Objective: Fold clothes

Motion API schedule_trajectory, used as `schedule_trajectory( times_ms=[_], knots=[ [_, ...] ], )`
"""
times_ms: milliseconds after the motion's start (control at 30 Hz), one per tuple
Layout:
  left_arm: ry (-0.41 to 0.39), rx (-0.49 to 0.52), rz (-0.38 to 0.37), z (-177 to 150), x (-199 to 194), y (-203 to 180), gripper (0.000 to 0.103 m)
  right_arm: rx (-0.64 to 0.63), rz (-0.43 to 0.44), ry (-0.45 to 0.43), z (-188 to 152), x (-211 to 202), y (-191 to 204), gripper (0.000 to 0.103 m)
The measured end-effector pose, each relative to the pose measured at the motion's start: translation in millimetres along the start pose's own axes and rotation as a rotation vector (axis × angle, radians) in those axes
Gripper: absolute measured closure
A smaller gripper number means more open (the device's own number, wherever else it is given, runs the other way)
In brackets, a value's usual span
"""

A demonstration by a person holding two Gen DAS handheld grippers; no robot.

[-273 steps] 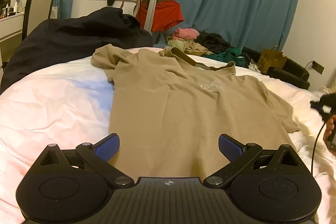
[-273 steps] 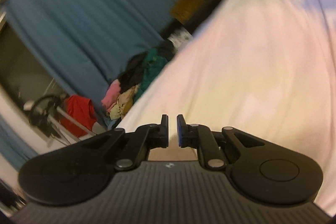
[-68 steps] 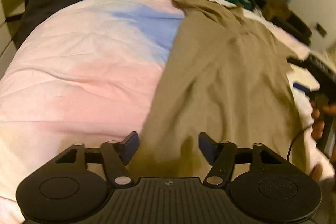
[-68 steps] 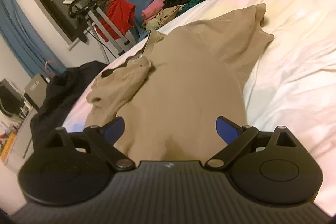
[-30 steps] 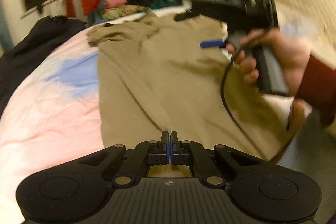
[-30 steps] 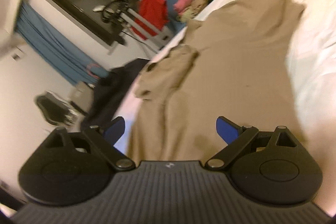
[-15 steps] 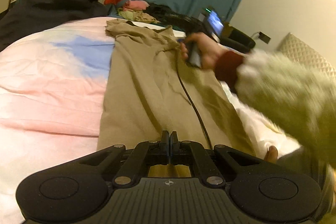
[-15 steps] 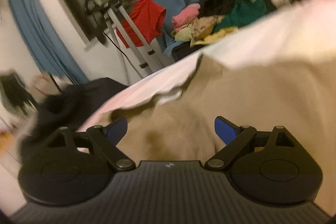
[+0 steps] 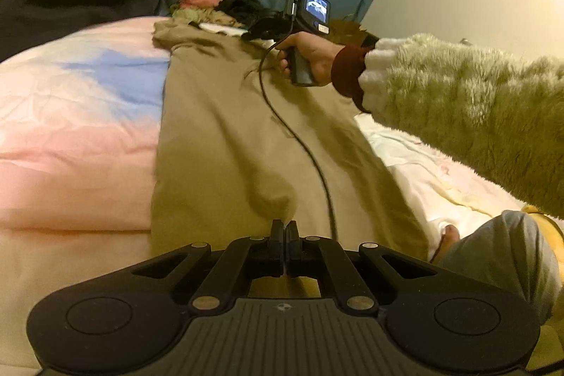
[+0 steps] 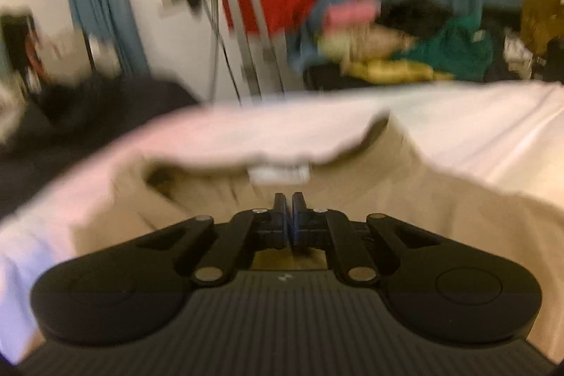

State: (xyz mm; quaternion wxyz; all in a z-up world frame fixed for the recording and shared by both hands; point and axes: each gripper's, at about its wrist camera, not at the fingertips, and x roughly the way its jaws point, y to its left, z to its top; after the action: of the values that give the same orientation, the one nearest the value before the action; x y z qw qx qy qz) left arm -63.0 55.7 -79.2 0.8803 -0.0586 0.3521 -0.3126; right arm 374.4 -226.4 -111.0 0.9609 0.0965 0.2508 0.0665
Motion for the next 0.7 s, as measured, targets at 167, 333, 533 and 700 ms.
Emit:
schedule_trajectory(
  times_ms=[167, 333, 533, 700],
  knots=[
    [-0.036, 0.030, 0.004, -2, -13, -13, 0.102, 0.082, -0.039, -0.156, 17, -41, -12, 0.101],
    [-0.036, 0.033, 0.033, -2, -14, -16, 0.102, 0.187, -0.017, 0.004, 21, -26, -35, 0.097],
    [0.006, 0.025, 0.044, -1, -1, -11, 0.102, 0.144, 0.007, 0.108, -2, -4, -35, 0.044],
    [0.029, 0.018, 0.039, -1, 6, -7, 0.102, 0.141, 0.040, 0.095, -11, 2, -33, 0.028]
  ],
)
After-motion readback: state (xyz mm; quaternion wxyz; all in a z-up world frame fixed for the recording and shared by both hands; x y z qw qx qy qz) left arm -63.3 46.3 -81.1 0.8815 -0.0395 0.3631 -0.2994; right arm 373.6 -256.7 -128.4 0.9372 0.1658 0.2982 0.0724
